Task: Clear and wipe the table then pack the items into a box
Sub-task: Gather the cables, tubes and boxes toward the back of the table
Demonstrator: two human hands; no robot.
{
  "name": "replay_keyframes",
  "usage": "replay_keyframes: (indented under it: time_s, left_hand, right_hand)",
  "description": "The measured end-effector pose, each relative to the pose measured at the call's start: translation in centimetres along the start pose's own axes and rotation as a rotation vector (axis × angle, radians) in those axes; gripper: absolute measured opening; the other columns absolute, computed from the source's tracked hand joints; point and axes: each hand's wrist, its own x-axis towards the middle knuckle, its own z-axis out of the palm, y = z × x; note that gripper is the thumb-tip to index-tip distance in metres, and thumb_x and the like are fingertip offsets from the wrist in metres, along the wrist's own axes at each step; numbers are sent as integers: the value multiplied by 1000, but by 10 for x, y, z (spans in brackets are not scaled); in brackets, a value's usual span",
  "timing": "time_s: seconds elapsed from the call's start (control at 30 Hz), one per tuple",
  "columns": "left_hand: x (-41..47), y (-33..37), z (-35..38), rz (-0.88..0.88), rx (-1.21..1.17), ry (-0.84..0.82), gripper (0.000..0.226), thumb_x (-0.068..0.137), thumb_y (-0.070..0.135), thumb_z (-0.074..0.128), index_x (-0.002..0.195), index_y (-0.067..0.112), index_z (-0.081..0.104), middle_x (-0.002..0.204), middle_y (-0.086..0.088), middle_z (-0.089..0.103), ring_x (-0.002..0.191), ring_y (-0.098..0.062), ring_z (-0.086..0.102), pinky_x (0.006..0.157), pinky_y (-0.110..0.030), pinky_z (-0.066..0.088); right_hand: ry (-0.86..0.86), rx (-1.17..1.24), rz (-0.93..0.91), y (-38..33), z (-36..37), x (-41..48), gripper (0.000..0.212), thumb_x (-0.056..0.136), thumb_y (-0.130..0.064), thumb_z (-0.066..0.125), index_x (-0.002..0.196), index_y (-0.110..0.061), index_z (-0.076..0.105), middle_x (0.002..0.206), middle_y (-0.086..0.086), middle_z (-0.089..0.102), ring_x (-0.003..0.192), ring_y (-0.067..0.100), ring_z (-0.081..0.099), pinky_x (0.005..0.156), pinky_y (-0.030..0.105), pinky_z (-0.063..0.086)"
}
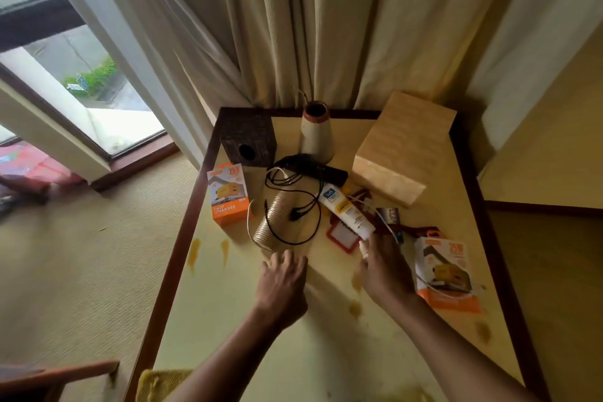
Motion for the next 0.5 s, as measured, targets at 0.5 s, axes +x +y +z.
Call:
replay_keyframes:
  time_s: [0.5]
  left_hand:
    - [64, -14, -65, -224, -676, 444, 40, 102, 24, 54, 141, 16, 51, 128, -8, 60, 105, -27, 63, 82, -45, 58]
  right_hand:
    - [235, 329, 1, -43, -68, 54, 32, 94, -28, 62, 124, -18, 60, 118, 8, 65, 107, 25, 59, 84, 38, 53]
